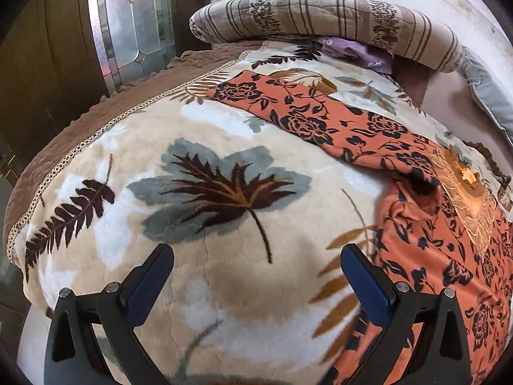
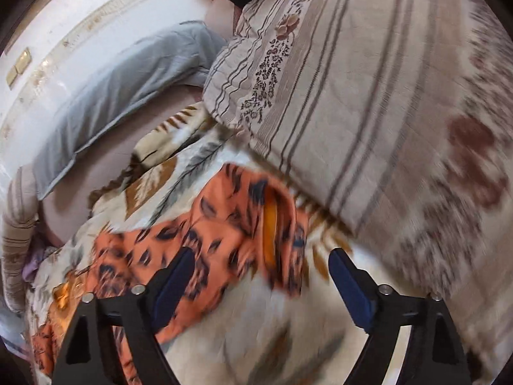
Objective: Fold small clothes
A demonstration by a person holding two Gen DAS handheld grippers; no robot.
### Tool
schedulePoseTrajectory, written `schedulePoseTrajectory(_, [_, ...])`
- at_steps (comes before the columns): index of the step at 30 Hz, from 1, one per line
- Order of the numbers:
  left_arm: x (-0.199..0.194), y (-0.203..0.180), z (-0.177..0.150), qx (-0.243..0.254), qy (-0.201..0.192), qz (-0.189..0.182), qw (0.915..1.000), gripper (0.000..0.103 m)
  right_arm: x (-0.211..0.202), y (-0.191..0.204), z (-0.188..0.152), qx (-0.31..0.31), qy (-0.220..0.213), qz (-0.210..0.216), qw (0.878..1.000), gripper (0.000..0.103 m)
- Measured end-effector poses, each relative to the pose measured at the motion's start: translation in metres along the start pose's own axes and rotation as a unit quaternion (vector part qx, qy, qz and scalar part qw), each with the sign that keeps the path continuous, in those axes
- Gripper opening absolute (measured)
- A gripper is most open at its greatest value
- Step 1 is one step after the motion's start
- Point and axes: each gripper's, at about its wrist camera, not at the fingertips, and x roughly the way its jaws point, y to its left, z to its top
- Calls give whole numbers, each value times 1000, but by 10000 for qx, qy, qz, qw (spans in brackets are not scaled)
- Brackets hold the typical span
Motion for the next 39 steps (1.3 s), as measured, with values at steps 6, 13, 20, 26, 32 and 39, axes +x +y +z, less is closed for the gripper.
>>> schedulePoseTrajectory(6, [12, 26, 6, -503, 97, 219, 9984, 103, 41, -11, 14, 102, 524, -191, 9984, 17])
schedulePoseTrajectory(13, [13, 34, 7, -745, 157, 65, 9971, 103, -26, 45, 32, -142, 113, 1027, 9945, 7])
schedulePoseTrajectory(20, [3, 43, 8, -995, 53, -255, 9947, 103, -129, 197, 22, -604, 80, 2891, 9553, 8])
schedulePoseTrajectory(26, [-3, 51, 10, -1149, -10, -386, 9926, 103, -155, 345, -53, -884, 875, 4150, 9013, 8])
schedulePoseTrajectory(32, [-3, 56, 10, -1140, -14, -445, 9925, 103, -101, 446, -139, -736, 1439, 4385, 8841, 9])
schedulePoseTrajectory(39, [0, 56, 9, -1117, 46, -526, 9923, 103, 20, 483, -259, -1146, 2921, 2975, 9017, 16])
